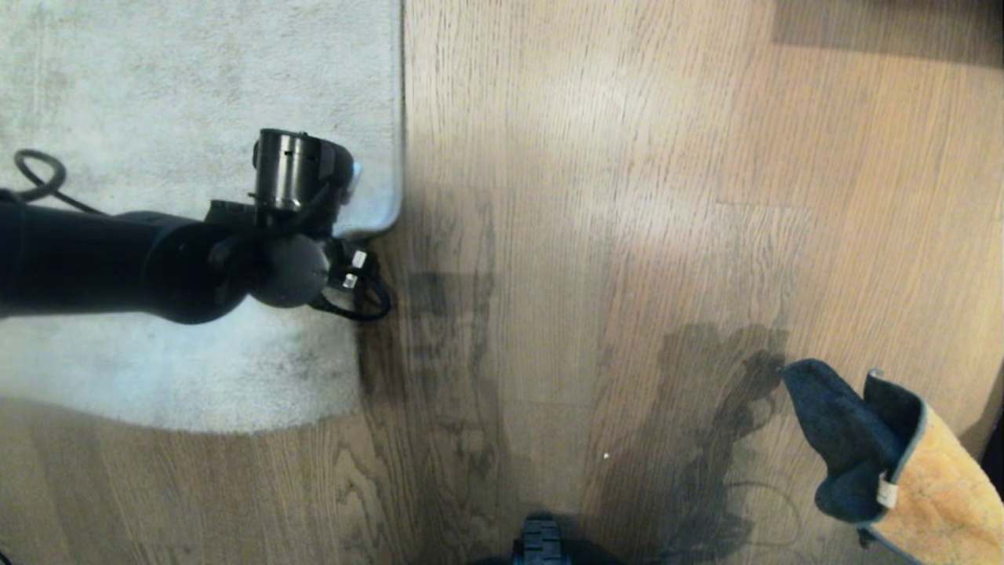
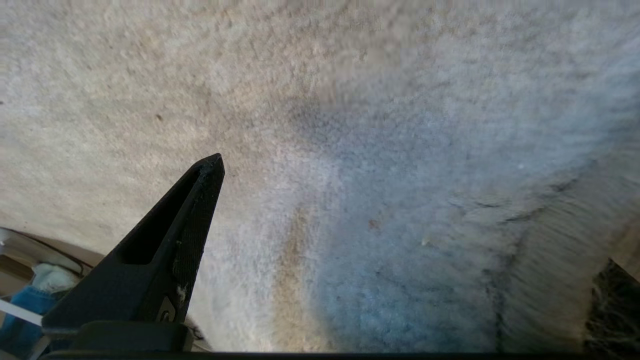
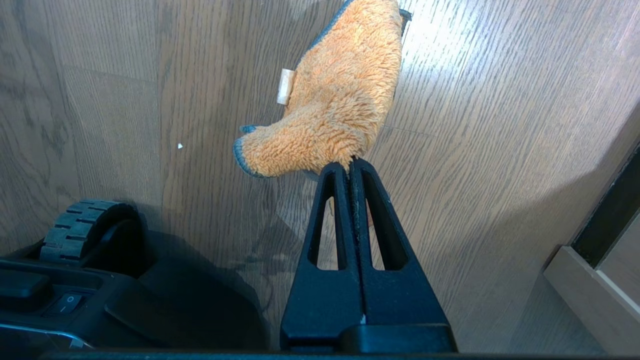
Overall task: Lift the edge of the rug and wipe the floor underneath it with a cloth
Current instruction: Lift up the carpet
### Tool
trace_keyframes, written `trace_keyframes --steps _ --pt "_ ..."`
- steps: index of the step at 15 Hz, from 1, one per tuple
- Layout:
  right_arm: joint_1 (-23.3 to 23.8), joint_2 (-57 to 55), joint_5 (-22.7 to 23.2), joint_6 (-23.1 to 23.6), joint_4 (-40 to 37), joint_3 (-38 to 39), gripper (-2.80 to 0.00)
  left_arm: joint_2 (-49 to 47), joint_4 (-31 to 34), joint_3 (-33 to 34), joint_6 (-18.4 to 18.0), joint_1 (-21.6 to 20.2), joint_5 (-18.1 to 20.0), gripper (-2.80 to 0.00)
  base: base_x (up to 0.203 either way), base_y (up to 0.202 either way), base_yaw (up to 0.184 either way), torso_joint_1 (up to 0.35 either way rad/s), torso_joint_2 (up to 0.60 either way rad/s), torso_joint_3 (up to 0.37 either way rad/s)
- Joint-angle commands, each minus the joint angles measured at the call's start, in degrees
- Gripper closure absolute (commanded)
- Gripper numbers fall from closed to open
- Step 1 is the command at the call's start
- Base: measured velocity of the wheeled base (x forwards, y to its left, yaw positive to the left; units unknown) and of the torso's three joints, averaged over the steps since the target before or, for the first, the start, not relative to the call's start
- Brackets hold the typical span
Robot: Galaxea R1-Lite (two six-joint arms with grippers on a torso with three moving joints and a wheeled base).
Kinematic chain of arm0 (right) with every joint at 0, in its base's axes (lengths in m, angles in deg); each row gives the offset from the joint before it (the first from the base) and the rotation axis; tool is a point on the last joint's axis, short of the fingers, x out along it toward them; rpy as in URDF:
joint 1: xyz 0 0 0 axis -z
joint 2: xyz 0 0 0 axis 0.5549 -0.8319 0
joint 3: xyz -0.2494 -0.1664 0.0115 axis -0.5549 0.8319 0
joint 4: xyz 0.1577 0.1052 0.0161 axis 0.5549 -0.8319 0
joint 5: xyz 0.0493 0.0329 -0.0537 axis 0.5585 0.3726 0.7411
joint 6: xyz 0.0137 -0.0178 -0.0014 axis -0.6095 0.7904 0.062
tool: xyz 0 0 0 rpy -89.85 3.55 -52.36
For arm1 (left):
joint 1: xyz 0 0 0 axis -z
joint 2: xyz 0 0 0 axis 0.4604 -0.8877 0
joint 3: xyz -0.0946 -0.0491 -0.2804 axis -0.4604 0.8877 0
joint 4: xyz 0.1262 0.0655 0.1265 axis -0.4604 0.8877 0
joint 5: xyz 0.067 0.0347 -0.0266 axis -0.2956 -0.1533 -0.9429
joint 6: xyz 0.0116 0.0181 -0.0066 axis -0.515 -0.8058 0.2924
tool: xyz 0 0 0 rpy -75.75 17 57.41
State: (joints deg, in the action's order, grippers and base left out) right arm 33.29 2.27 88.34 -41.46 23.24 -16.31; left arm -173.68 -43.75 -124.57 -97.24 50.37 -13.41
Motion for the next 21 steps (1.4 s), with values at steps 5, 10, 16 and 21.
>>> trace_keyframes --steps 5,10,16,21 --pt "-0.02 -0.07 0.06 0.08 0.00 0.00 0.00 0.80 0.12 0.86 -0.91 0.41 -0.22 -2.80 0.000 0.000 0.000 0.000 0.00 0.000" --pt "-0.02 -0.07 0.06 0.08 0.00 0.00 0.00 2.66 -0.07 8.98 -0.63 2.98 -0.21 -2.80 0.000 0.000 0.000 0.000 0.00 0.000" --pt "-0.02 -0.07 0.06 0.08 0.00 0.00 0.00 3.02 -0.29 17.79 -0.34 3.76 -0.04 -2.80 0.000 0.000 0.000 0.000 0.00 0.000" --pt "-0.02 -0.07 0.06 0.08 0.00 0.00 0.00 1.22 -8.60 23.35 -2.36 4.08 -0.03 -2.80 0.000 0.000 0.000 0.000 0.00 0.000"
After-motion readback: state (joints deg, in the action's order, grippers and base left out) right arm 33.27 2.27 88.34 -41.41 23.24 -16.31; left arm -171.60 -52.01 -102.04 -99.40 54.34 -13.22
